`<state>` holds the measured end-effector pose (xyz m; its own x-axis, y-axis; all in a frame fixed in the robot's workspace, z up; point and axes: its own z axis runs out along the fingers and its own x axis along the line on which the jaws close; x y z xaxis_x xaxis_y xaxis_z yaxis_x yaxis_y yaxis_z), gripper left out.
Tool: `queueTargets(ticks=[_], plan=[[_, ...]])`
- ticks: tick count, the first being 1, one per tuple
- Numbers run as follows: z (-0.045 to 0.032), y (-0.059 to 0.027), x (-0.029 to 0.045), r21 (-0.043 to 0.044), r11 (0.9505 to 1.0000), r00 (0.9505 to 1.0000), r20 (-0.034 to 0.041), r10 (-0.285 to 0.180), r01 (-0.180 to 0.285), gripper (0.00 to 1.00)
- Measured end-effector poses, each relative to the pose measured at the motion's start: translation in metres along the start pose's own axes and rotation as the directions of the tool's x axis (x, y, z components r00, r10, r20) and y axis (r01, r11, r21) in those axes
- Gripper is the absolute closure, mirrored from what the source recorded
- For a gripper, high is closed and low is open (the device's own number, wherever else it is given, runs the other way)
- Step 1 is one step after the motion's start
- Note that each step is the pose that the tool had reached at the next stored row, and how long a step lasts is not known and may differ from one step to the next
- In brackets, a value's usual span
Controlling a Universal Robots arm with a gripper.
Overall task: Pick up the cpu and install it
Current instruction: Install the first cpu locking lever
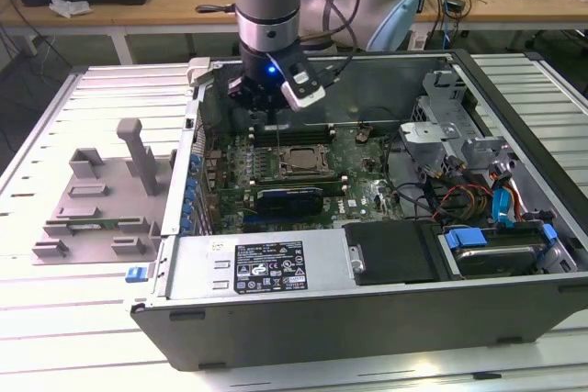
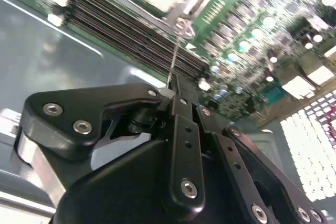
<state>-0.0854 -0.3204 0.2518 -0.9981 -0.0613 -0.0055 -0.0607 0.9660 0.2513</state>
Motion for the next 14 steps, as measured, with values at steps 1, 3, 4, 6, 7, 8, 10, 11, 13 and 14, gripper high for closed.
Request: queueTargets(ticks=[1, 3, 4, 6, 7, 8, 10, 11, 13, 14], plan=[[0.0, -0.0005, -0.0076, -0.0001, 1.0, 1.0, 0.0, 0.0, 0.0, 0.89], [-0.0002, -0.0012, -0.0179, 0.0, 1.0, 1.0, -0.0001, 0.0, 0.0, 0.89], [-0.0002, -0.0014, -0.0218, -0.0001, 1.0, 1.0, -0.0002, 0.0, 0.0, 0.89], [-0.0003, -0.0016, -0.0241, 0.0, 1.0, 1.0, -0.0001, 0.0, 0.0, 0.89], [-0.0002, -0.0016, -0.0243, -0.0001, 1.0, 1.0, 0.0, 0.0, 0.0, 0.89], [0.0007, -0.0017, -0.0244, -0.0001, 1.0, 1.0, 0.0029, -0.001, 0.001, 0.89], [0.0017, -0.0021, -0.0243, 0.0009, 1.0, 0.9999, 0.0127, -0.003, 0.003, 0.89], [0.002, -0.0022, -0.0243, 0.0013, 1.0, 0.9998, 0.0195, -0.005, 0.005, 0.89], [0.0026, -0.0024, -0.0243, 0.0026, 1.0, 0.9993, 0.0361, -0.01, 0.009, 0.89], [0.0028, -0.0025, -0.0243, 0.0035, 0.9999, 0.9989, 0.0451, -0.012, 0.012, 0.89]])
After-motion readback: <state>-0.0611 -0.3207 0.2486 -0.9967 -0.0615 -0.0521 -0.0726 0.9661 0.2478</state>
